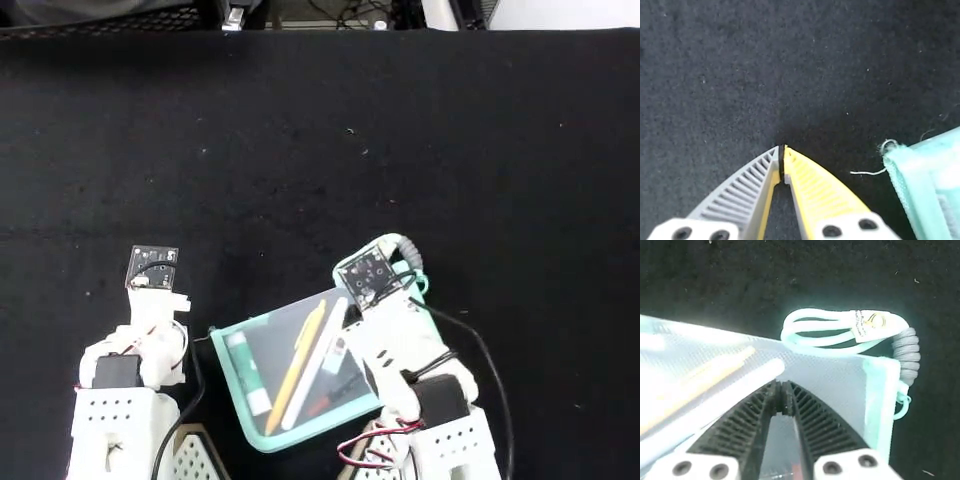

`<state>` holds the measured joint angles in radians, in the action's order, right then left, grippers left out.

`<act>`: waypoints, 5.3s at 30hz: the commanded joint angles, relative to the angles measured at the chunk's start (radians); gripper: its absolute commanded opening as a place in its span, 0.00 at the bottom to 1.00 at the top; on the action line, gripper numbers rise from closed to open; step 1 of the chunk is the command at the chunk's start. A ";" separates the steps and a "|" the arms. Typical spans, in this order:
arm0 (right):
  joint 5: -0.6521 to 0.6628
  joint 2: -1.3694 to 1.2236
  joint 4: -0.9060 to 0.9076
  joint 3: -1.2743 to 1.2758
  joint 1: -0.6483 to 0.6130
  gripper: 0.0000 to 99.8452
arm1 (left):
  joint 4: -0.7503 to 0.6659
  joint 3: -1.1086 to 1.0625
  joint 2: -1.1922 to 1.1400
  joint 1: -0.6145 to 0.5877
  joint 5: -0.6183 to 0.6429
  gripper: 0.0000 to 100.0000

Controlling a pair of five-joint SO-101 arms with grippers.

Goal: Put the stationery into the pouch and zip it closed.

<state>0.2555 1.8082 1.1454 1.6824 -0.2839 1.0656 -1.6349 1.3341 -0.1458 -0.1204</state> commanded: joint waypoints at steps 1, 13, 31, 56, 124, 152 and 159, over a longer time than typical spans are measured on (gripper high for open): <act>0.031 0.058 -0.023 0.002 0.095 0.02 | 0.017 0.027 -0.002 0.007 0.008 0.03; 0.216 0.050 -0.060 0.002 0.577 0.02 | 0.017 0.027 -0.002 0.007 0.008 0.03; 0.210 0.056 0.153 0.004 0.364 0.02 | 0.018 0.025 -0.002 0.010 0.008 0.03; -0.258 0.058 0.147 0.004 -0.005 0.02 | 0.018 0.027 -0.002 0.001 0.011 0.03; -0.258 0.068 0.152 0.002 0.341 0.02 | 0.189 -0.064 0.482 0.002 0.012 0.03; -0.258 0.068 0.152 0.002 0.341 0.02 | 0.189 -0.064 0.482 0.002 0.012 0.03; -0.258 0.068 0.152 0.002 0.341 0.02 | 0.189 -0.064 0.482 0.002 0.012 0.03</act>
<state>0.0069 1.8098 1.2896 1.6824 0.0384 1.2467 -1.6824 1.8052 -0.1442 -0.1128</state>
